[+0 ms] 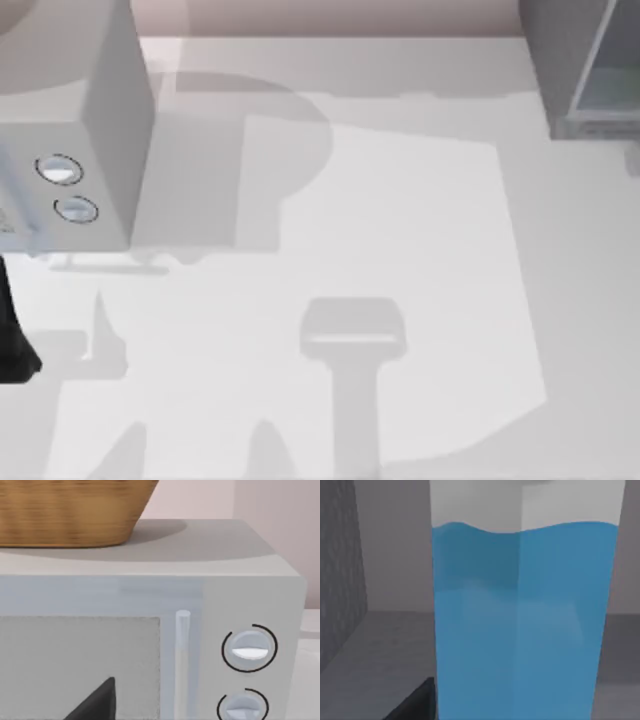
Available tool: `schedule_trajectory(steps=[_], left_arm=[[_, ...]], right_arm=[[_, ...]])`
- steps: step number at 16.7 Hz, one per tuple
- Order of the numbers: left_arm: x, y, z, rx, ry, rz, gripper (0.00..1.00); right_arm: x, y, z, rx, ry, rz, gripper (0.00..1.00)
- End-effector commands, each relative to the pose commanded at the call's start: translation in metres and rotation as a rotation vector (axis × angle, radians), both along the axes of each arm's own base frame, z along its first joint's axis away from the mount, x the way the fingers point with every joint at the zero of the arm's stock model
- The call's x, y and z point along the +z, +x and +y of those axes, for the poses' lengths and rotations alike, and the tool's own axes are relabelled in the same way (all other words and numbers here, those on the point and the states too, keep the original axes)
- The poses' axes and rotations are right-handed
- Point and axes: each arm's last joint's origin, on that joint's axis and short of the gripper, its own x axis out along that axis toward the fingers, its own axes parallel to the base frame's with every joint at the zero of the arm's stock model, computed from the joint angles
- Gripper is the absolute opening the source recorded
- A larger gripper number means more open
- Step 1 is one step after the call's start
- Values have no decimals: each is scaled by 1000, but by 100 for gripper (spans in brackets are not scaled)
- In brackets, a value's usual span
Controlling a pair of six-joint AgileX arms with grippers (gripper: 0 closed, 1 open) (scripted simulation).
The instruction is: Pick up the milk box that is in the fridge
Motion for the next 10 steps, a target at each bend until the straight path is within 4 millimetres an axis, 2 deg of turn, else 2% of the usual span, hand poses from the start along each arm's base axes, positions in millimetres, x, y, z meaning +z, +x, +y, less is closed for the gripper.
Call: schedule_trajectory(steps=[2, 4, 10], left_arm=[[0, 0, 0, 0, 0, 0, 100], [0, 0, 0, 0, 0, 0, 100], [0, 0, 0, 0, 0, 0, 100]], right_arm=[[0, 22, 9, -4, 5, 14, 100], [1, 33, 15, -7, 7, 23, 100], [2, 34, 14, -9, 7, 21, 100]])
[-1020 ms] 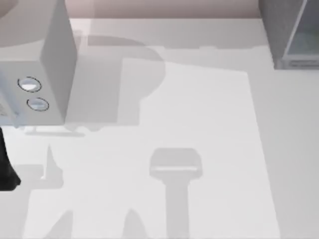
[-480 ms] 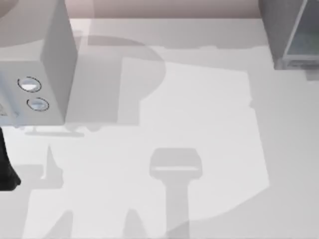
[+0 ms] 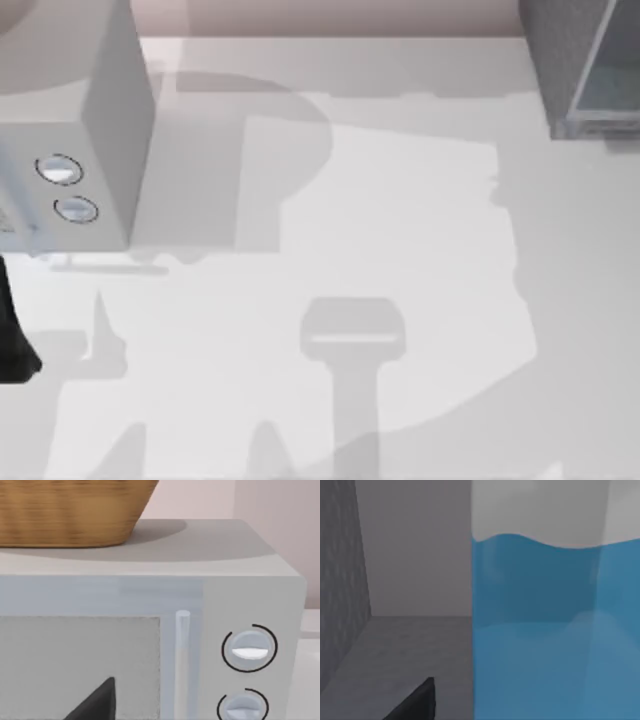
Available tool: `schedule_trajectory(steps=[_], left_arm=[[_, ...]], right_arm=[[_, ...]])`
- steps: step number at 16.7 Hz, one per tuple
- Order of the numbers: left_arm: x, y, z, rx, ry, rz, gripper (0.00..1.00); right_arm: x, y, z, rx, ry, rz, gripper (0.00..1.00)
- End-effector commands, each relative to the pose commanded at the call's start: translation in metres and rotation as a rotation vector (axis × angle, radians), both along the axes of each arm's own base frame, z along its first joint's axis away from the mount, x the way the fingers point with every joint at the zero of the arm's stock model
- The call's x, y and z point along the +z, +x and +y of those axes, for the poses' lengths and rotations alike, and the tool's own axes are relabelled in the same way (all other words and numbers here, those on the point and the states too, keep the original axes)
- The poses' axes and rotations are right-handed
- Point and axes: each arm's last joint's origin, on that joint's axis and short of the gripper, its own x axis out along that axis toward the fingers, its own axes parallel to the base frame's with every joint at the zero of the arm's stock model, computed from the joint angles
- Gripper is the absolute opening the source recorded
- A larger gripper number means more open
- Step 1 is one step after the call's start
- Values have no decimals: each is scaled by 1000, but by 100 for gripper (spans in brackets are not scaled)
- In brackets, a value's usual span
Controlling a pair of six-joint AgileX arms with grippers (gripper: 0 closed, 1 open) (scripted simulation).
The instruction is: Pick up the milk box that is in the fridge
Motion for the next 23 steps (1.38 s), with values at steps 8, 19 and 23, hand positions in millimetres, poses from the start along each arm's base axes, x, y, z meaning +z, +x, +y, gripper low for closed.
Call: schedule_trajectory(steps=[8, 19, 23], left_arm=[[0, 0, 0, 0, 0, 0, 100], [0, 0, 0, 0, 0, 0, 100], [0, 0, 0, 0, 0, 0, 100]], right_arm=[[-1, 56, 0, 2, 0, -1, 100], [-1, 60, 1, 2, 1, 3, 55], [-1, 60, 1, 2, 1, 3, 25]])
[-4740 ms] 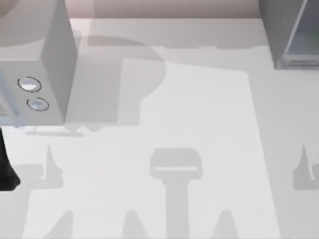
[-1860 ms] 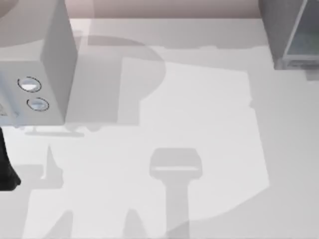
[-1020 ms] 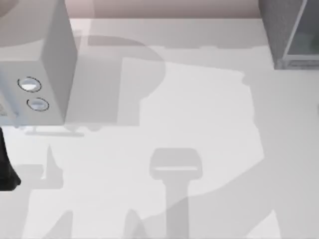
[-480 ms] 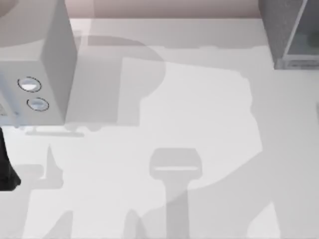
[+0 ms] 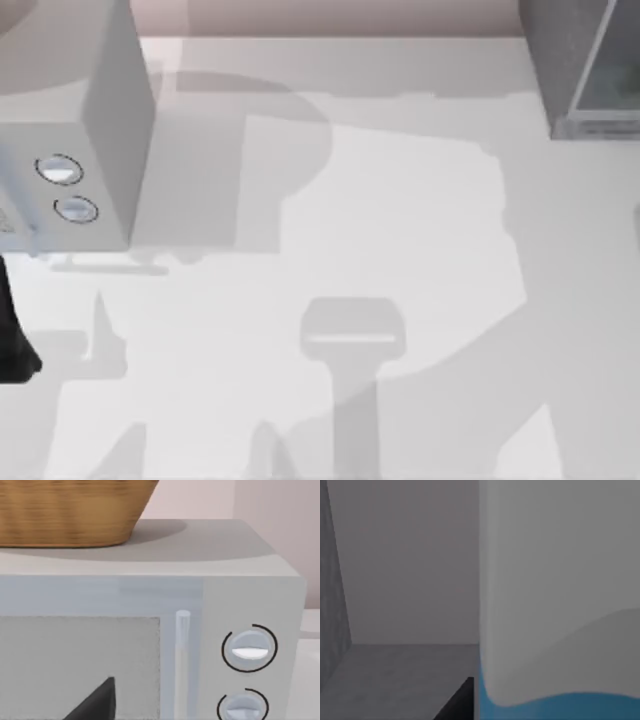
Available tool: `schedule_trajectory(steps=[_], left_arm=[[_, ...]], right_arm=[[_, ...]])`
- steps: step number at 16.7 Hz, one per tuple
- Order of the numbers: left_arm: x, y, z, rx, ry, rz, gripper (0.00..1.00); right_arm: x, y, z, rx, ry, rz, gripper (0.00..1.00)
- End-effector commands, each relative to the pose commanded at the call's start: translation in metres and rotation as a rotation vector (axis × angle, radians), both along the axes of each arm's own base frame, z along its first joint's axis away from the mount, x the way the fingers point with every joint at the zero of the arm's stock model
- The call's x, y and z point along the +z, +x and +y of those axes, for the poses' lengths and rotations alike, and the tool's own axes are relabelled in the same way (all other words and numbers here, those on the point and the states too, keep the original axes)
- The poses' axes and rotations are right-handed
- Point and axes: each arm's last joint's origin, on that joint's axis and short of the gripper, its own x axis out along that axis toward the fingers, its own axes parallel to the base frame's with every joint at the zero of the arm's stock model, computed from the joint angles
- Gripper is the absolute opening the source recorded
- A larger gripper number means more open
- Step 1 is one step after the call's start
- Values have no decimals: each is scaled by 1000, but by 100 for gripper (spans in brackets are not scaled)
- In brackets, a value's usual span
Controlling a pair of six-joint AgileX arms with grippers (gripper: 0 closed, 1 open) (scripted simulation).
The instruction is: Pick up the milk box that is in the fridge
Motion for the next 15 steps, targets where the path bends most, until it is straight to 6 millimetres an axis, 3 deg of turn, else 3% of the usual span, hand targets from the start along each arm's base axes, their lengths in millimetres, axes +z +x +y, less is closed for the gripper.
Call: schedule_trajectory(steps=[3, 4, 12, 15], left_arm=[[0, 0, 0, 0, 0, 0, 100], [0, 0, 0, 0, 0, 0, 100], [0, 0, 0, 0, 0, 0, 100], [0, 0, 0, 0, 0, 0, 100]], right_arm=[[0, 0, 0, 0, 0, 0, 2], [0, 0, 0, 0, 0, 0, 0], [1, 0, -1, -3, 1, -1, 0], [13, 0, -2, -3, -2, -10, 0]])
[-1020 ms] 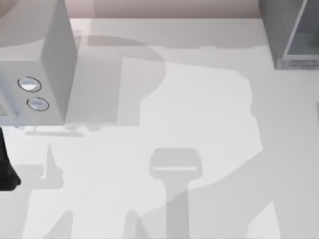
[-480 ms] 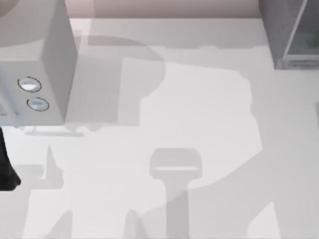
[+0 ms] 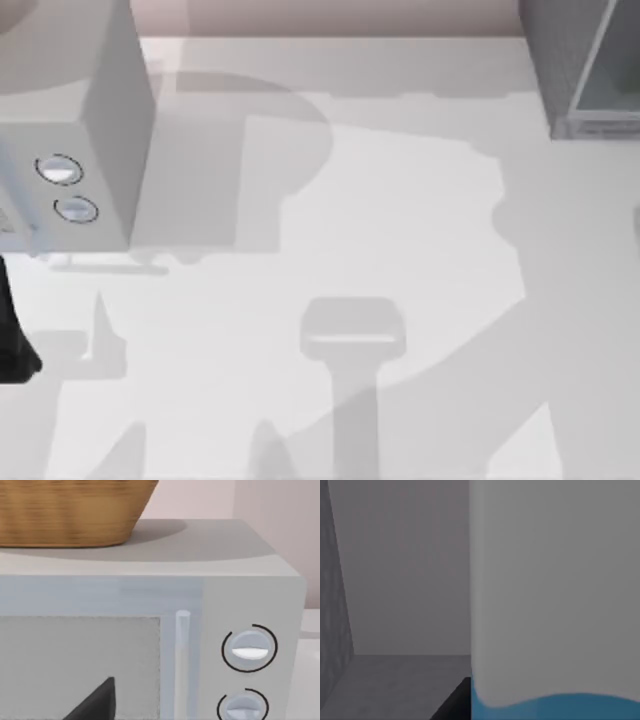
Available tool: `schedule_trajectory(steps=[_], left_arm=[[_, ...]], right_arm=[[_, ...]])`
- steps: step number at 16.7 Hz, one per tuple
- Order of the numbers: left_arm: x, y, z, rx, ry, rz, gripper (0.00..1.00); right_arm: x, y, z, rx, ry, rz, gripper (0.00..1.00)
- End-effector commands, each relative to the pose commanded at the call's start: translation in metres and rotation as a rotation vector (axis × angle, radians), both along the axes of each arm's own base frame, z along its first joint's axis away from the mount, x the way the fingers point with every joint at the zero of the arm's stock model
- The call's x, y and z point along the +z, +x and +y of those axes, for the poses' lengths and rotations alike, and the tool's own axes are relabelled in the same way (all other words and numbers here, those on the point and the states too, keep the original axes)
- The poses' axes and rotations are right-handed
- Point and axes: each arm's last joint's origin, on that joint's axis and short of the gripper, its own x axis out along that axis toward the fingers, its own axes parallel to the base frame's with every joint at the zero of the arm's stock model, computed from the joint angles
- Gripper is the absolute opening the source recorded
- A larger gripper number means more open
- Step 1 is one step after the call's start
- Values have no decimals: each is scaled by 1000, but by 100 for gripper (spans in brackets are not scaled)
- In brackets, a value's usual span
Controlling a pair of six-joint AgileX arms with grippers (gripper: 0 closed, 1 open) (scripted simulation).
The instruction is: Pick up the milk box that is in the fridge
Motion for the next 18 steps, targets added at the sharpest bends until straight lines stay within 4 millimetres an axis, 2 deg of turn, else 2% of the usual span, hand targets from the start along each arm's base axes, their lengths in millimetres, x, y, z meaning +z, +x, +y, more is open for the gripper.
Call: schedule_trajectory(steps=[6, 12, 15, 18], left_arm=[[0, 0, 0, 0, 0, 0, 100], [0, 0, 0, 0, 0, 0, 100], [0, 0, 0, 0, 0, 0, 100], [0, 0, 0, 0, 0, 0, 100]], right_arm=[[35, -1, 0, 0, 4, 12, 0], [37, -4, 1, 6, 4, 9, 0], [42, -24, 3, 16, 1, -4, 0], [36, -59, 2, 11, 6, 16, 0]])
